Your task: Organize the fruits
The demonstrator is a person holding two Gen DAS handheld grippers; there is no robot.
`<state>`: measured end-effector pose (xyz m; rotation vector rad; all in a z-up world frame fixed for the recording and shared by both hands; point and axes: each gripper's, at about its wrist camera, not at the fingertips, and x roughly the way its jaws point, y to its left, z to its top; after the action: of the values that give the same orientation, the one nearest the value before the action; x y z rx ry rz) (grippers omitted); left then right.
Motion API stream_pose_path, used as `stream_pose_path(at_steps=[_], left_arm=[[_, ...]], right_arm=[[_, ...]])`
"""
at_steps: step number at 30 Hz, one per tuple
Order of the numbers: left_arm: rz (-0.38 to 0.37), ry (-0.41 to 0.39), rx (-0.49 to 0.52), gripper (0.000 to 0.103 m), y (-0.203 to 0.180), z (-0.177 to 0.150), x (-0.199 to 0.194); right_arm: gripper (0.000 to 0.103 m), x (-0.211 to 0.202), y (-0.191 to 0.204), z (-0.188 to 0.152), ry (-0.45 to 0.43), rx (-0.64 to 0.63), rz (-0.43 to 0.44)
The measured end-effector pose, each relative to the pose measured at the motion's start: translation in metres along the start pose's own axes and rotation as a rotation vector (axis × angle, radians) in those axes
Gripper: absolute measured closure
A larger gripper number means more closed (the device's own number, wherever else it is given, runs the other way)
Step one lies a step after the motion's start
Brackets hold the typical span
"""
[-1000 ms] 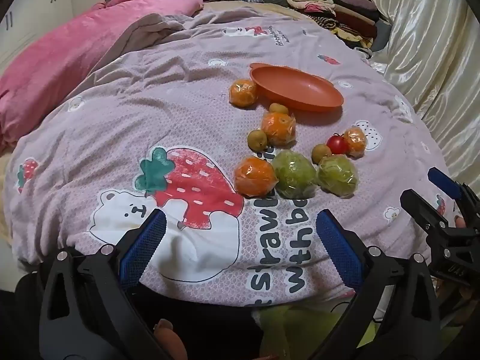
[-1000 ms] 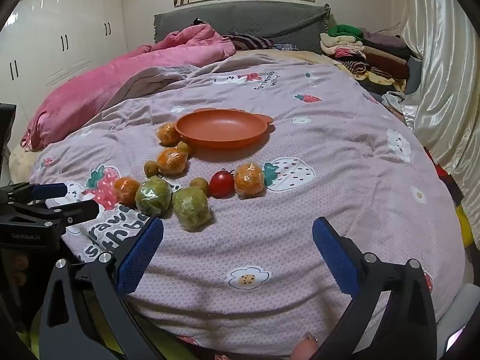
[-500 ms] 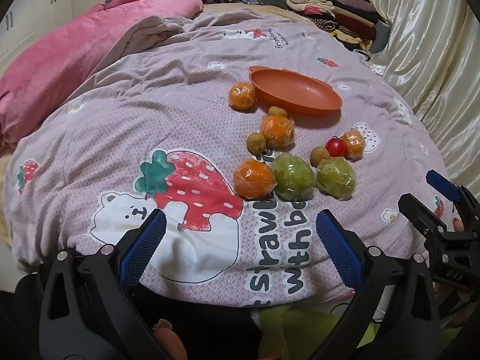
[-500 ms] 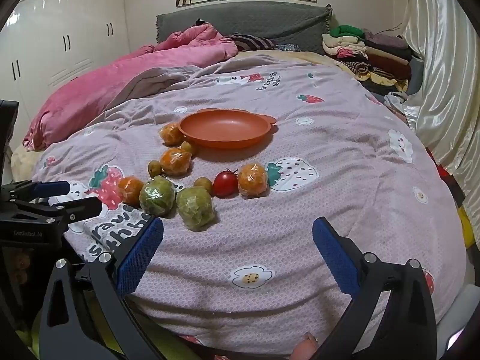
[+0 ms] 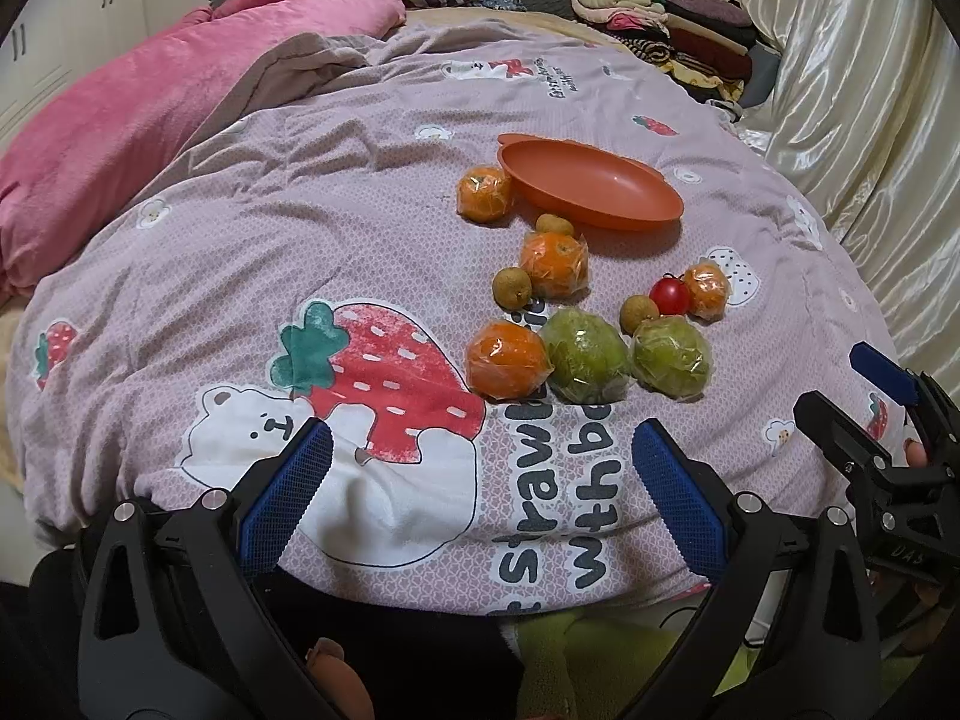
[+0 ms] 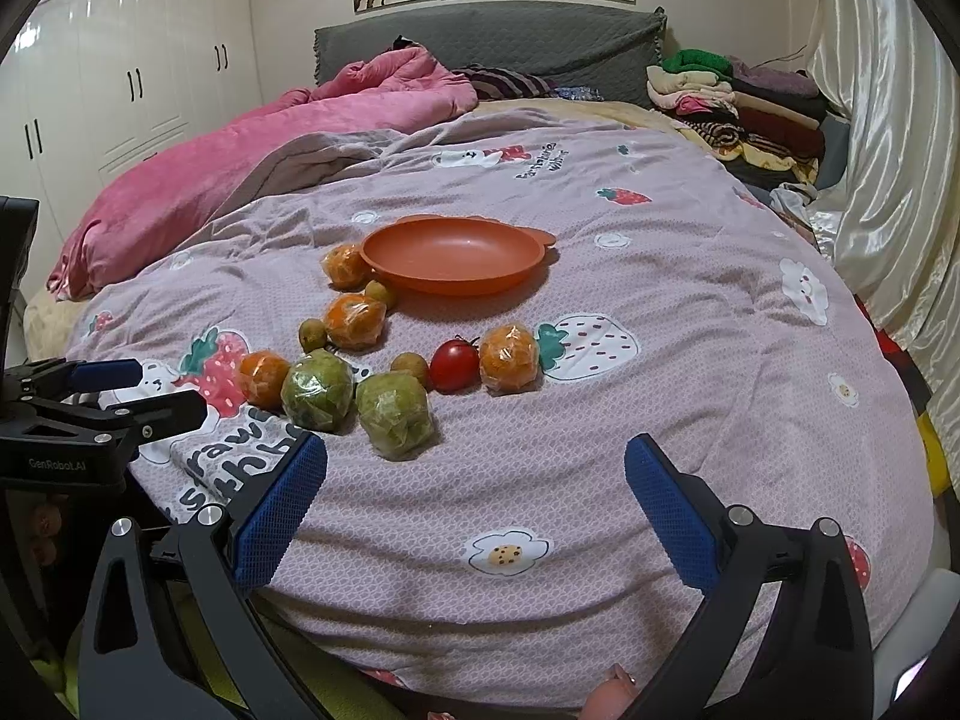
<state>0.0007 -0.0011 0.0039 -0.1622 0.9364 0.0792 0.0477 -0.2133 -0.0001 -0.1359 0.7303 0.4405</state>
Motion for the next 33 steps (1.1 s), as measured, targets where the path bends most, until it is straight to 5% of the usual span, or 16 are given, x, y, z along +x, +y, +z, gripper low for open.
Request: stream_pose_path(at_steps=[33], left_arm=[[-0.01,-0.006,-0.003,0.009,-0.0006,0.0008,-0.0014]], right_arm=[[0.004,0.0012,0.0016,-0.0007,0.003,-0.002,0.004]])
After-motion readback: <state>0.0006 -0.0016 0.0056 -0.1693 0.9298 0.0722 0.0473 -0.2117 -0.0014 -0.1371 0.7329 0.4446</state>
